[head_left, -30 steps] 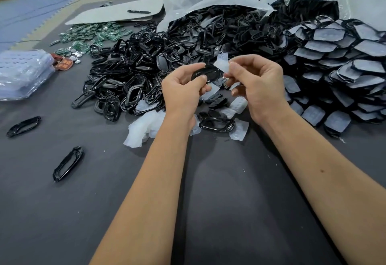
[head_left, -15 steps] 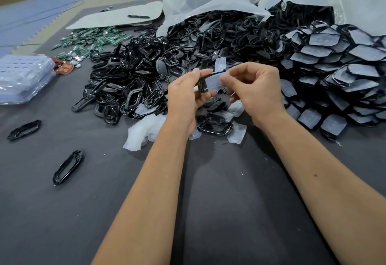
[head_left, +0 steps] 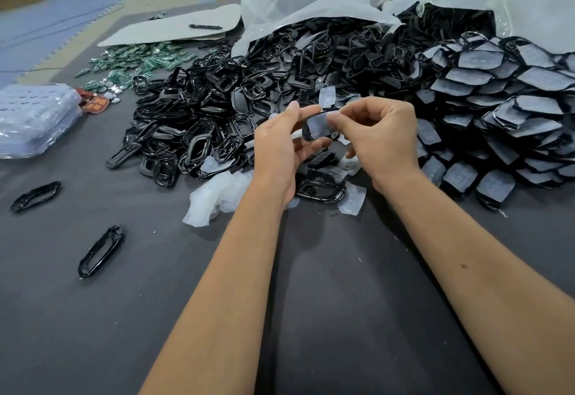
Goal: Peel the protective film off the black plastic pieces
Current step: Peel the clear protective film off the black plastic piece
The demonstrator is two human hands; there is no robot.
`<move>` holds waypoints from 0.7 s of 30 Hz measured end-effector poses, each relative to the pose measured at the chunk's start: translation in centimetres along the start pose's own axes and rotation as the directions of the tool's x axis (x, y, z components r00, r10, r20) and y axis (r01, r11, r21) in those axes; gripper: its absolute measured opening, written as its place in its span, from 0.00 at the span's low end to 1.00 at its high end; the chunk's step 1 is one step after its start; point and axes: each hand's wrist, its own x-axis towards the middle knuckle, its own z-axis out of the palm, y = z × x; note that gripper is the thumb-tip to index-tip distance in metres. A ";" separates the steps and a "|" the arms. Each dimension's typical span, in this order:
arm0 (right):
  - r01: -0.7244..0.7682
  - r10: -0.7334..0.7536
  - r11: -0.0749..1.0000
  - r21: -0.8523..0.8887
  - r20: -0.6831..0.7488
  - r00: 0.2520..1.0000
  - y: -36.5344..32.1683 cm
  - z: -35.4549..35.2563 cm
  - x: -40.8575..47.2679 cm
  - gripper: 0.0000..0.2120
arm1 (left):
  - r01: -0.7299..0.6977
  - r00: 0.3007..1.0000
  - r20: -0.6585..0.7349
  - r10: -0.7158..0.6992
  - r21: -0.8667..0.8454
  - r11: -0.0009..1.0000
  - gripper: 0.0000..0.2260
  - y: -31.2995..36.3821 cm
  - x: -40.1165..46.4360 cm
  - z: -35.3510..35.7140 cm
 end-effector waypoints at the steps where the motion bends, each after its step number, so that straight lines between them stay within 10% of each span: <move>1: 0.000 0.000 1.000 -0.009 -0.005 1.000 0.0 0.0 0.0 0.06 | -0.001 1.000 0.000 0.001 -0.002 1.000 0.16 0.0 0.0 0.0; 21: -0.160 0.159 0.987 -0.012 -0.048 0.986 -0.1 -0.2 0.2 0.13 | -0.082 0.996 0.027 0.080 0.115 0.990 0.10 -0.6 0.0 -0.1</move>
